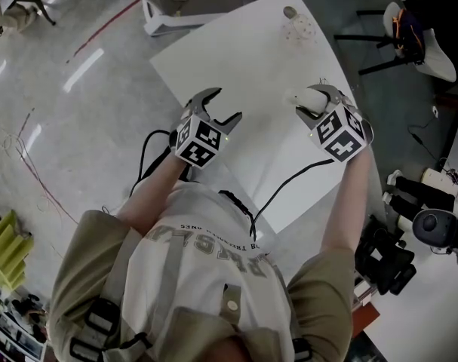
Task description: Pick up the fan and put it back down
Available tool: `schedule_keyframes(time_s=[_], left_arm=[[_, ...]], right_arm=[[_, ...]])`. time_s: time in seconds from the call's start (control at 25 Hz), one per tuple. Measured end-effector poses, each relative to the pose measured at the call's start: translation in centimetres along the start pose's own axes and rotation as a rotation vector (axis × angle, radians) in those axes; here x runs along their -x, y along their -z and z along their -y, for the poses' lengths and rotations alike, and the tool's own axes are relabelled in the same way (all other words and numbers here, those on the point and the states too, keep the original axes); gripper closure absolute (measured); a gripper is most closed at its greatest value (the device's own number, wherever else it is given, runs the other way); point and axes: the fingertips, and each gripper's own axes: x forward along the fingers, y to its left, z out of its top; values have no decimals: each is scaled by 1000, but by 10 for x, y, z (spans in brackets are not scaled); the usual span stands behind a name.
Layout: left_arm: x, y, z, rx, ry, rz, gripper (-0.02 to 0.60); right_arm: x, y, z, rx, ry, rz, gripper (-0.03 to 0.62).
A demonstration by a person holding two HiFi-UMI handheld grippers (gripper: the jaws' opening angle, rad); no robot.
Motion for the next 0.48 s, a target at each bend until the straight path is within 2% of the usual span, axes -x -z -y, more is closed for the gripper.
schedule_keyframes(time_s=[0.48], left_arm=[[7,2,-1,10,-12,10,249]], right_arm=[[37,-12,-4,37,34,-5,384]])
